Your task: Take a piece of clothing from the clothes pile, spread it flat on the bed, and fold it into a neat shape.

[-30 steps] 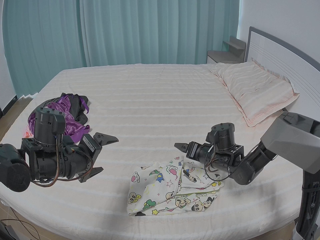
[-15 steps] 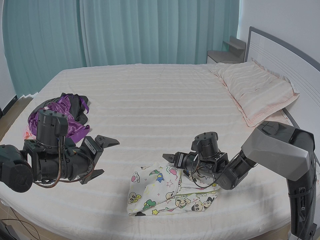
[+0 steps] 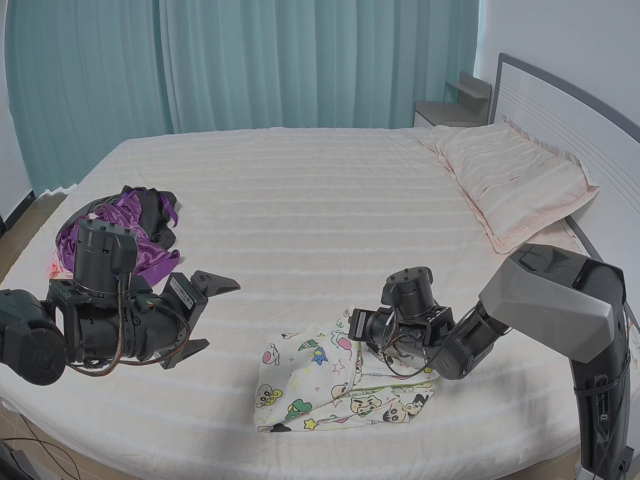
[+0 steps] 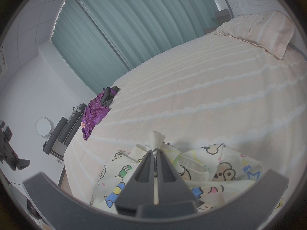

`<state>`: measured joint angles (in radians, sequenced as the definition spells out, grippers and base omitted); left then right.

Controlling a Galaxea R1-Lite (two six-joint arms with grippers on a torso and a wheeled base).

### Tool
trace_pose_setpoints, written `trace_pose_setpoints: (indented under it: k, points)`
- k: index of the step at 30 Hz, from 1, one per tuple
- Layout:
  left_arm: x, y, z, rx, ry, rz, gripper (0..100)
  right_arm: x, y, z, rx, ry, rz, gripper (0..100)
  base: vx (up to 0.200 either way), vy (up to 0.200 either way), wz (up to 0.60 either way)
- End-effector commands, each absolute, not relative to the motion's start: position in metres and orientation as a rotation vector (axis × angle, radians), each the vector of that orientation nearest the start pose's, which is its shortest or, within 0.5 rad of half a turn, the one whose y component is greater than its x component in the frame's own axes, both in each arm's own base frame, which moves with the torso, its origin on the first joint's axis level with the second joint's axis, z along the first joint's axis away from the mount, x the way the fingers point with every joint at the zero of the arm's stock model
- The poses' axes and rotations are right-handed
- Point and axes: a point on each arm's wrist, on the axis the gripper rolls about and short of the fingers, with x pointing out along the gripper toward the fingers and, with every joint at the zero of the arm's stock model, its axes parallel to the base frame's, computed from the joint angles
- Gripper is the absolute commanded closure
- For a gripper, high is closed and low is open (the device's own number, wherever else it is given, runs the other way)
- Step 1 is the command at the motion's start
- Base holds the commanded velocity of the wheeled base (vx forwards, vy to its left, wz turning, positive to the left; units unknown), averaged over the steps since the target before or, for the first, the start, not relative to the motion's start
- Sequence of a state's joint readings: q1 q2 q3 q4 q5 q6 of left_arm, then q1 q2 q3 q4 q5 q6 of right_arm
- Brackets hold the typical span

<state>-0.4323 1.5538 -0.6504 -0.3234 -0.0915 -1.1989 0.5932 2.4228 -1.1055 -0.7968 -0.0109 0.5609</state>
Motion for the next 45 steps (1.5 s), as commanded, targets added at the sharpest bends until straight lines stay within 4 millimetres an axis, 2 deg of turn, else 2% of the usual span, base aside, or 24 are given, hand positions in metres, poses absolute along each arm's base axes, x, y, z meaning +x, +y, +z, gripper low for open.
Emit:
trace_pose_setpoints:
  k: [1, 6, 7, 13, 15, 20, 25, 27, 35, 41, 42, 45]
  points:
    - [0.225, -0.106, 0.152, -1.037, 0.804, -0.094, 0, 0.348, 0.233, 0.012, 0.382, 0.636, 0.399, 100, 0.0, 0.0, 0.0]
    - [0.225, -0.106, 0.152, -1.036, 0.806, -0.094, 0, 0.332, 0.22, 0.031, 0.394, 0.629, 0.392, 100, 0.0, 0.0, 0.0]
    - [0.225, -0.106, 0.152, -1.036, 0.806, -0.094, 0, 0.323, 0.211, 0.04, 0.403, 0.62, 0.379, 100, 0.0, 0.0, 0.0]
    - [0.224, -0.106, 0.153, -1.037, 0.804, -0.096, 0, 0.299, 0.191, 0.049, 0.444, 0.629, 0.315, 100, 0.0, 0.0, 0.0]
    - [0.224, -0.106, 0.153, -1.037, 0.803, -0.097, 0, 0.282, 0.18, 0.048, 0.456, 0.648, 0.288, 100, 0.0, 0.0, 0.0]
    - [0.224, -0.106, 0.154, -1.038, 0.8, -0.099, 0, 0.256, 0.163, 0.037, 0.486, 0.677, 0.262, 100, 0.0, 0.0, 0.0]
    - [0.224, -0.106, 0.153, -1.038, 0.801, -0.098, 0, 0.246, 0.151, 0.023, 0.481, 0.712, 0.231, 100, 0.0, 0.0, 0.0]
    - [0.224, -0.106, 0.154, -1.038, 0.8, -0.099, 0, 0.236, 0.146, 0.015, 0.49, 0.75, 0.213, 100, 0.0, 0.0, 0.0]
    - [0.224, -0.106, 0.153, -1.037, 0.803, -0.098, 0, 0.224, 0.138, -0.009, 0.482, 0.825, 0.165, 100, 0.0, 0.0, 0.0]
    - [0.224, -0.106, 0.153, -1.037, 0.803, -0.098, 0, 0.214, 0.135, -0.012, 0.473, 0.847, 0.165, 100, 0.0, 0.0, 0.0]
    - [0.224, -0.106, 0.153, -1.037, 0.803, -0.098, 0, 0.213, 0.134, -0.013, 0.472, 0.851, 0.162, 0, 0.0, 0.0, 0.0]
    - [0.224, -0.106, 0.153, -1.037, 0.803, -0.098, 0, 0.211, 0.132, -0.013, 0.47, 0.857, 0.158, 0, 0.0, 0.0, 0.0]
